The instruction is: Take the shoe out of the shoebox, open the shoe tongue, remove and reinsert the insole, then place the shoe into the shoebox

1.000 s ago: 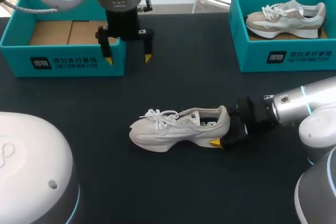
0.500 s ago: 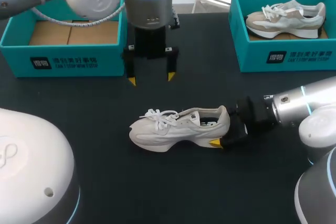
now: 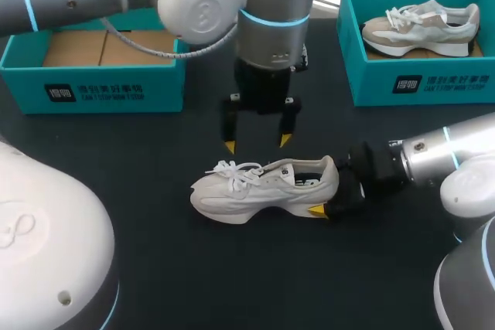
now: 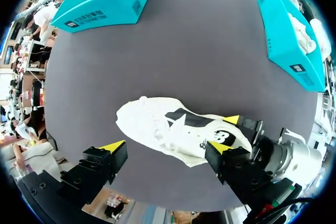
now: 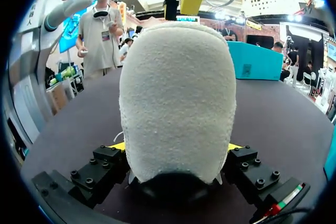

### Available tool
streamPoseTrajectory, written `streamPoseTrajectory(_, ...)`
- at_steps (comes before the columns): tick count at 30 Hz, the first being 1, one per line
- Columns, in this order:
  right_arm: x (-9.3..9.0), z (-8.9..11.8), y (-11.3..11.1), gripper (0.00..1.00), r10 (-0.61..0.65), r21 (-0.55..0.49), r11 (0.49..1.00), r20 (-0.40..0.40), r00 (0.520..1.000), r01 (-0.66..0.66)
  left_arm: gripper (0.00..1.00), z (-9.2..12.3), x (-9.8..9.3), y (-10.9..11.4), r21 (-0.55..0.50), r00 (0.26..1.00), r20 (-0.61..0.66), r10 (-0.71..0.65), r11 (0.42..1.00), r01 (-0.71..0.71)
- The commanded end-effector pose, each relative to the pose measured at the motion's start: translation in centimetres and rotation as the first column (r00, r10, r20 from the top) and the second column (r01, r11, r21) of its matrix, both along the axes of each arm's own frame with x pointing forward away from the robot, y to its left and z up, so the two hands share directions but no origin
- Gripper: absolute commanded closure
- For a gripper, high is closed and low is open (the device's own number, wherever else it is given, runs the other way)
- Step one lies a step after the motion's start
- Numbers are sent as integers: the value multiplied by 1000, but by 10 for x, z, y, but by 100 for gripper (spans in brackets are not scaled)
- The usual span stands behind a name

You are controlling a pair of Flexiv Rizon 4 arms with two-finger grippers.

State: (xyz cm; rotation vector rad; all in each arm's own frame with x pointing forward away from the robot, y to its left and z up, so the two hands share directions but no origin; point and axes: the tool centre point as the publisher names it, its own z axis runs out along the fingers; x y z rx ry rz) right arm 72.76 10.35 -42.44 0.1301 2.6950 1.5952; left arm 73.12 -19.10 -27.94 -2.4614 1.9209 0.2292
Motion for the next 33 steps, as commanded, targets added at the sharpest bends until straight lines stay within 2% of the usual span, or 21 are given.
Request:
streamPoseTrajectory(1,1,1,2,100,-1,-6,1000,-1,1000,1,0,-17,1,-22,45,1000,-22,5,999,-4)
streamPoseTrajectory(17,1,1,2,100,-1,-6,1000,-1,1000,1,0,-49,-30,-52,108,996,-52,-76,991,81)
streamPoseTrajectory(33,1,1,2,100,-1,-6,1000,-1,1000,1,0,-78,-22,-32,212,998,-30,-61,975,66)
